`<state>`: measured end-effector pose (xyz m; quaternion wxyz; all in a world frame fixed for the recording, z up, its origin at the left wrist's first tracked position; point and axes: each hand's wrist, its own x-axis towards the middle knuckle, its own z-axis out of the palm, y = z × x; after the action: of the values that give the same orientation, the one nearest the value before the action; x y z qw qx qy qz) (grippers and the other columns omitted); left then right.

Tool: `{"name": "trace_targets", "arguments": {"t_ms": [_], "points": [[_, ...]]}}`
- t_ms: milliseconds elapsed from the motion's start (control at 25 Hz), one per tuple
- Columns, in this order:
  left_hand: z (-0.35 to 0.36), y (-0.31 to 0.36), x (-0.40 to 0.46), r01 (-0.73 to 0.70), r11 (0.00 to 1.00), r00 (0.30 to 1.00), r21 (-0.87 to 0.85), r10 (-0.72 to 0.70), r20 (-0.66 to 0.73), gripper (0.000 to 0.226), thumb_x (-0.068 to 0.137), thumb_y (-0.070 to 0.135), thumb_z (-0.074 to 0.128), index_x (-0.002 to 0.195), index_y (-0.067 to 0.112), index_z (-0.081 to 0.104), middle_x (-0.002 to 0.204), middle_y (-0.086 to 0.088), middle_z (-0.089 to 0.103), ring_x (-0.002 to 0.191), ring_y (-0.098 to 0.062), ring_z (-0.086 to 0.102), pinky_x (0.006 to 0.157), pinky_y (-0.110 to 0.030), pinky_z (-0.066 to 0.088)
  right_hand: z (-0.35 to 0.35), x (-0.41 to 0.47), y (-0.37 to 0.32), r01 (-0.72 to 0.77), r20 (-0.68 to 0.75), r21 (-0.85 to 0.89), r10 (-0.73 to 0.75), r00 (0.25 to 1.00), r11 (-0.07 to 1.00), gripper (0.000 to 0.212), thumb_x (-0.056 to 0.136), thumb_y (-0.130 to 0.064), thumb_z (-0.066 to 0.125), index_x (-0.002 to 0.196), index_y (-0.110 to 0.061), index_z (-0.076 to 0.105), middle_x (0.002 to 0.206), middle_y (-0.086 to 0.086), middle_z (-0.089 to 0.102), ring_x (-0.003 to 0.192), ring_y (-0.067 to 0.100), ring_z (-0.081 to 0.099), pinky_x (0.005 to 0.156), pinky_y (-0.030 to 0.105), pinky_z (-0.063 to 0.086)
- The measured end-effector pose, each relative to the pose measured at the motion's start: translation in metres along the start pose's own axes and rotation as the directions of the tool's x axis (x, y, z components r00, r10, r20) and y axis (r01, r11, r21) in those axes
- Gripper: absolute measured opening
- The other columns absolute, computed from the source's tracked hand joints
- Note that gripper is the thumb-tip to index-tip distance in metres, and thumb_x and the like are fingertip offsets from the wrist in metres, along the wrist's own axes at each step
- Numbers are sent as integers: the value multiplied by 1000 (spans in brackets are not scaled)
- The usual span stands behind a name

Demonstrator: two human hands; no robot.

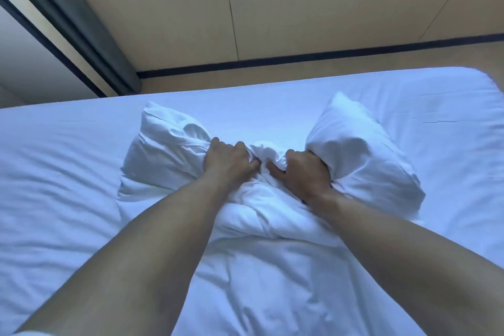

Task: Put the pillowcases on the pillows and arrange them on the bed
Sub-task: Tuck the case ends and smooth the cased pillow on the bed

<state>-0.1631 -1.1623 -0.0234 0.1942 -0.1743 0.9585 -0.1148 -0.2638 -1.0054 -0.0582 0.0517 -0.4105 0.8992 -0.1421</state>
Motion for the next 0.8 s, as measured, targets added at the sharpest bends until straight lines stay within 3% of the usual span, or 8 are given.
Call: {"name": "trace_targets", "arguments": {"t_ms": [80, 160, 280, 400, 560, 720, 800], "points": [[-16, 7, -40, 30, 996, 998, -90, -25, 55, 54, 96, 66, 37, 112, 20, 60, 103, -3, 68, 99, -27, 68, 94, -40, 34, -27, -32, -4, 1, 102, -9, 0, 995, 1000, 59, 92, -67, 50, 97, -10, 64, 95, 12, 74, 91, 32, 67, 65, 33, 33], [-24, 10, -88, 9, 992, 997, -124, 0, 73, 67, 82, 78, 52, 108, 16, 55, 99, -5, 73, 96, -26, 69, 85, -38, 36, -49, -67, -11, 21, 205, -24, -16, 979, 999, 59, 90, -69, 51, 98, -11, 61, 98, 11, 74, 93, 32, 67, 68, 34, 34], [-30, 29, -177, -45, 988, 993, -147, 61, 105, 55, 84, 58, 68, 115, 15, 53, 108, -6, 73, 102, -29, 69, 77, -36, 39, -77, -148, -28, 71, 251, 28, -76, 965, 997, 56, 89, -64, 60, 95, -8, 62, 95, 15, 74, 89, 34, 69, 73, 36, 39], [-32, 54, -287, -44, 975, 993, -219, 66, 95, 34, 92, 32, 62, 119, 13, 52, 112, -9, 72, 103, -34, 68, 77, -37, 45, -115, -249, -55, 140, 237, -20, -132, 963, 990, 54, 86, -62, 67, 89, -8, 63, 85, 15, 73, 81, 37, 68, 70, 38, 42], [-36, 78, -450, -15, 965, 995, -262, 41, 96, 30, 86, 19, 57, 115, 14, 51, 105, -8, 69, 97, -36, 68, 66, -37, 40, -155, -390, -100, 236, 262, -90, -206, 943, 968, 51, 86, -62, 66, 80, -11, 60, 67, 9, 67, 65, 34, 66, 69, 39, 45], [-57, 96, -577, -83, 958, 995, -274, 94, 29, 29, 83, 20, 56, 112, 16, 53, 103, -8, 67, 92, -36, 67, 64, -34, 38, -211, -510, -147, 234, 275, -130, -192, 942, 964, 54, 93, -62, 57, 99, -8, 62, 86, 10, 72, 85, 35, 67, 86, 40, 42], [-73, 107, -611, -103, 951, 995, -291, 99, -30, 23, 82, 19, 55, 105, 16, 53, 99, -8, 66, 86, -36, 65, 63, -35, 39, -241, -545, -151, 187, 247, -164, -143, 958, 969, 59, 92, -66, 54, 110, -10, 61, 96, 10, 72, 95, 35, 64, 87, 38, 41]]}}
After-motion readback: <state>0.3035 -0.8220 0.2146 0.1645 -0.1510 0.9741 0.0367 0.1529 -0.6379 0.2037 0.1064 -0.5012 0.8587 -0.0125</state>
